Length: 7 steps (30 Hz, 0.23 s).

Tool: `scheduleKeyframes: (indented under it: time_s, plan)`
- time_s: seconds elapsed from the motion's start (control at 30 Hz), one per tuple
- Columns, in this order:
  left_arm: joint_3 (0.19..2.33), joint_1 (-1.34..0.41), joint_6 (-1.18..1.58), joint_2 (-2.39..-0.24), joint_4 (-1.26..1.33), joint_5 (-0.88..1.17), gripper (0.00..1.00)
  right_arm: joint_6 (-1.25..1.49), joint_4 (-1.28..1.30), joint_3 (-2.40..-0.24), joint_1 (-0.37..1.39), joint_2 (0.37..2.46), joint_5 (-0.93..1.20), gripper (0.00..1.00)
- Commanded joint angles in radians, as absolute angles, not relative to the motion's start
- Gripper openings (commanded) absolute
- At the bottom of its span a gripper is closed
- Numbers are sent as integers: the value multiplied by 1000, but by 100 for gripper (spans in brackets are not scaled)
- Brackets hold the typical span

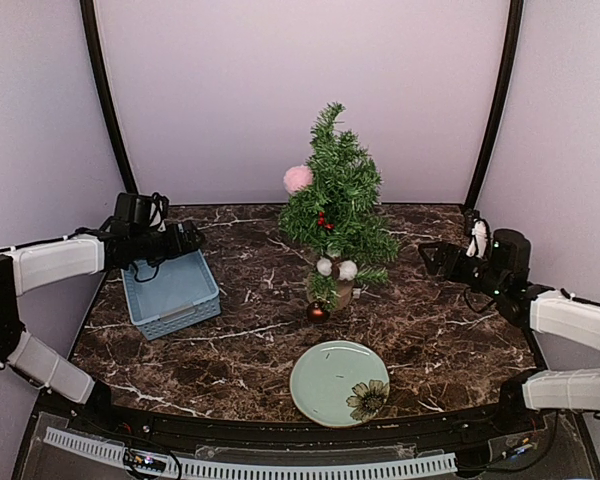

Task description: Decorate the small christmas tree

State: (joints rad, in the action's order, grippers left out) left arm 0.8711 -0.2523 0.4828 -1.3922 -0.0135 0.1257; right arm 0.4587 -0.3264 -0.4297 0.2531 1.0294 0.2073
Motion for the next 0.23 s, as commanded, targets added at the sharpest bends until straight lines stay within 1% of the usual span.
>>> scheduleKeyframes:
  time_s: [0.0,0.2]
  plan:
    - [877,-249,486,-1408,-13,117,99,481,-429,-424,247,1038,213,98]
    - [878,-249,487,-1405,-3,126,99,465,-412,-428,245,1020,197,98]
